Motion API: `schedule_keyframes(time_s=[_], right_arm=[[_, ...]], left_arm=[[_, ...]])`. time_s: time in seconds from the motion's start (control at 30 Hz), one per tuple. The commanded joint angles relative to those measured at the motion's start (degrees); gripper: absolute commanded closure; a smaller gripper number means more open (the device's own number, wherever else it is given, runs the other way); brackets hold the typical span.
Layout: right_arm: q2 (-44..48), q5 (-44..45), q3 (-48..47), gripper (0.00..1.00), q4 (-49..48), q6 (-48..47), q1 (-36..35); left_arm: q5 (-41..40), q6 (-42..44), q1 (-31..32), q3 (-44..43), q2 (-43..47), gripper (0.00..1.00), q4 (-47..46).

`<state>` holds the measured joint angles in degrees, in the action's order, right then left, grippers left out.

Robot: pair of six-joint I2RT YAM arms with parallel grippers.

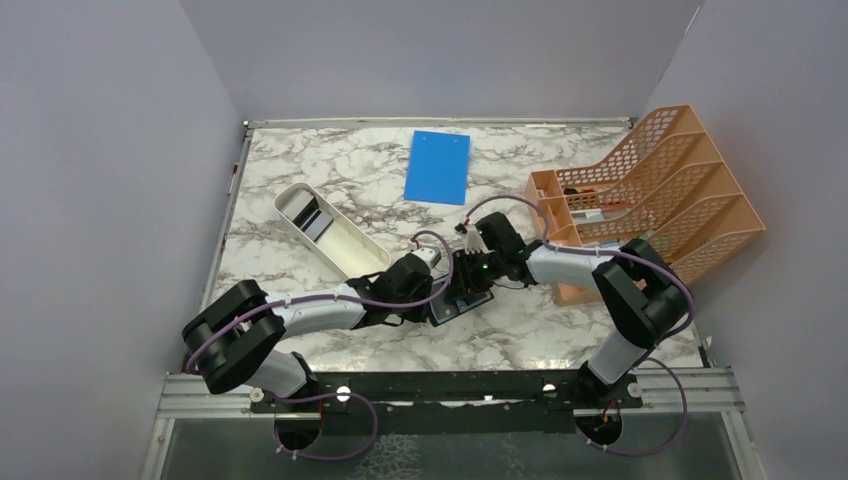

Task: Put the credit cards into the card holder
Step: Insert the credit card into the card holder.

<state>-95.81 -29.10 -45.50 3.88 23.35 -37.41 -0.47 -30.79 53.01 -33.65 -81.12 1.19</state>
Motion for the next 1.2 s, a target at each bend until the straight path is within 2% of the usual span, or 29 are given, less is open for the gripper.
schedule_keyframes(time_s=[0.0, 0.23, 0.37, 0.47, 0.7, 0.9, 1.07, 1.17], right_arm=[[-1.5, -3.2, 2.7, 0.68, -2.2, 1.6, -0.8], [-0.7, -1.8, 4.0, 0.74, -4.2, 2.4, -1.7], [0.4, 1.7, 2.9, 0.62, -2.4, 1.4, -1.7], [2.3, 4.8, 2.8, 0.58, -1.1, 1.3, -1.7], [6.6, 11.5, 2.0, 0.56, 4.8, 3.4, -1.7], [12.4, 19.3, 2.6, 0.52, 8.1, 4.3, -1.6], [12.6, 23.3, 2.5, 0.46, 9.0, 4.3, -1.1], [11.2, 24.2, 2.7, 0.46, 8.8, 4.3, 0.2]], left_arm=[[-3.2, 0.4, 0.0, -0.7, -1.5, 0.95, -0.1], [-5.1, 0.3, 0.0, -1.2, -0.5, 0.95, 0.6], [-6.1, 0.5, 0.1, -2.1, 0.0, 0.94, 2.0], [-6.6, 0.2, 0.0, -2.4, 0.6, 0.93, 2.6], [-6.7, -2.8, 0.0, -1.8, 3.2, 0.82, 1.6], [-3.7, -7.0, -0.1, 1.3, 5.2, 0.61, -6.1], [-3.2, -10.5, -0.1, 3.8, 4.6, 0.47, -10.6], [-3.6, -11.5, -0.1, 4.2, 3.6, 0.42, -11.5]])
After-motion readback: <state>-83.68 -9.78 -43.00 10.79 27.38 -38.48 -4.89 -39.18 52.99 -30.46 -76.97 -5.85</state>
